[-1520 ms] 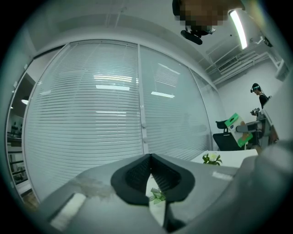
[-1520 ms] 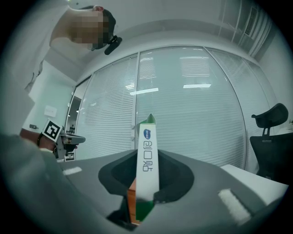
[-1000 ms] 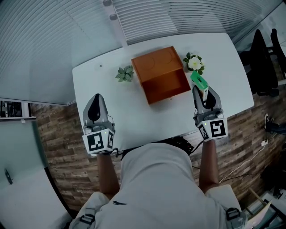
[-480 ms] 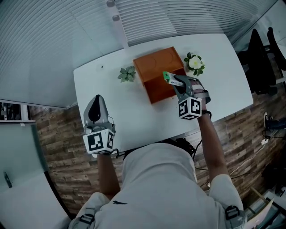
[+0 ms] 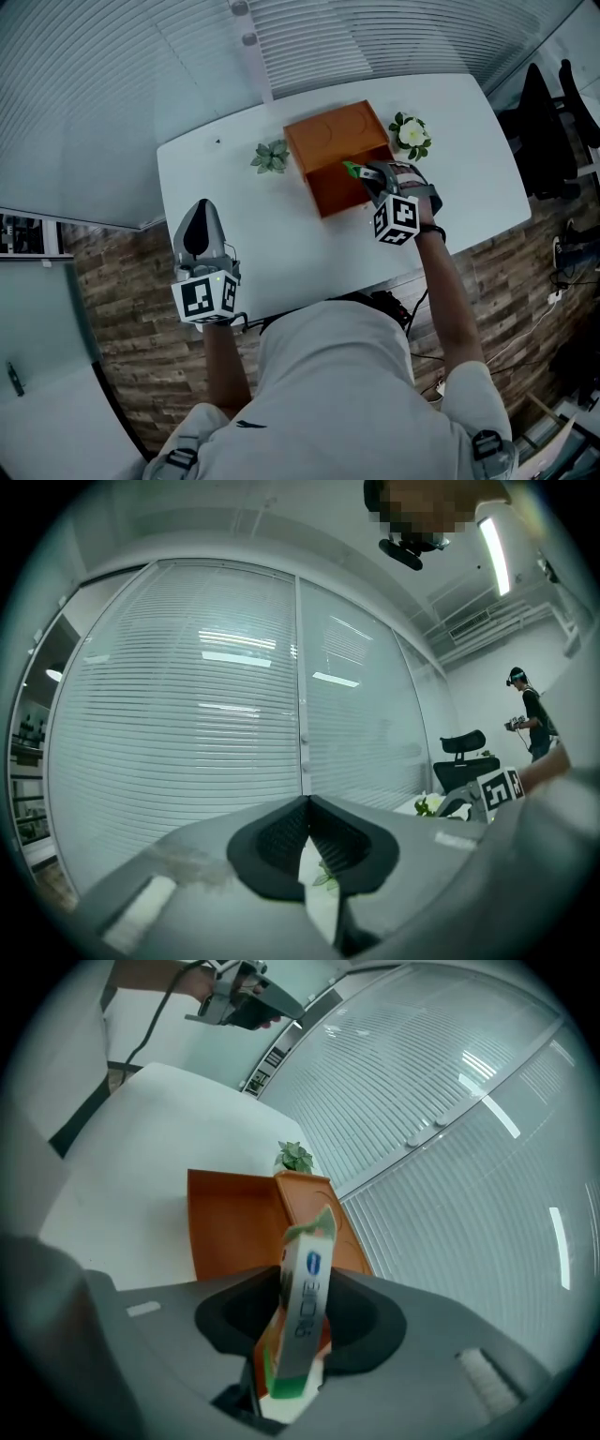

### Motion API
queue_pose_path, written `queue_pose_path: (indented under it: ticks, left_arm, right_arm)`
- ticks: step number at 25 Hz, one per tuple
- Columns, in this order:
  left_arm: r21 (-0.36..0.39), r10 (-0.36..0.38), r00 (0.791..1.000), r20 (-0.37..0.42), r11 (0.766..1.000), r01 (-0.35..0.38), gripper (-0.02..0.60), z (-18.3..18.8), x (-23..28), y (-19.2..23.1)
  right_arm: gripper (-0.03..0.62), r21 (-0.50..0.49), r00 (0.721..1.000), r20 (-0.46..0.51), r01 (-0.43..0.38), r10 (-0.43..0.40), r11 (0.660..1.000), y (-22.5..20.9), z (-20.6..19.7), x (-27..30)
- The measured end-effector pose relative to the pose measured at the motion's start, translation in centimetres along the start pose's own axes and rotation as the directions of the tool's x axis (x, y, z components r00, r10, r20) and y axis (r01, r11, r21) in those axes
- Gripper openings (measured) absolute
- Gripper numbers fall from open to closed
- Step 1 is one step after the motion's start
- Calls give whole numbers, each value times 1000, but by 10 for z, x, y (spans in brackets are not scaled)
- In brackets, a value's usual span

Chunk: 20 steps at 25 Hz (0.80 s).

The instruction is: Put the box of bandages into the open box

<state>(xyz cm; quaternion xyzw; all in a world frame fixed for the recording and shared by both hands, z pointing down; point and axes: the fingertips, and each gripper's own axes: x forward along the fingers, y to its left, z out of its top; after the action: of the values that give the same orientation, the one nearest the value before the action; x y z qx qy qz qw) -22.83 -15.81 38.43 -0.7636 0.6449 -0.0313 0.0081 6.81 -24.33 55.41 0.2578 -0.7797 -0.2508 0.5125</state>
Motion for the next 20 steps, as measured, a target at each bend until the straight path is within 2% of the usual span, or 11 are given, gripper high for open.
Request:
queue_pose_path:
  ticks: [3, 8, 13, 15, 16, 18, 20]
  left_arm:
    - [6, -14, 1000, 2, 1000, 14, 5, 0, 3, -3]
    - [7, -33, 999, 2, 999, 33, 6, 0, 7, -9]
    - [5, -44, 999, -3, 999, 44, 5, -2, 10, -14]
    - [7, -49, 999, -4, 999, 49, 5, -2, 10, -16]
    - [7, -52, 999, -3, 999, 52, 5, -2, 10, -18]
    - [8, -57, 998, -2, 998, 57, 5, -1, 11, -20]
    - [9, -63, 998, -2, 998, 63, 5, -1, 12, -22]
  right_arm:
    - [181, 20, 1000, 2, -12, 11, 1000, -2, 1, -4]
    - [181, 67, 1000, 23, 20, -22, 998, -12, 2, -14]
    - [183, 199, 994, 76, 61, -78, 978, -28, 7, -32]
    - [183, 306, 985, 121, 80, -122, 949, -38, 9, -46]
    - [183, 374, 977, 150, 89, -154, 923, -43, 10, -55]
    - [183, 513, 950, 199, 108, -240, 852, -56, 12, -76]
    - [179, 611, 919, 210, 142, -333, 779, -66, 9, -97]
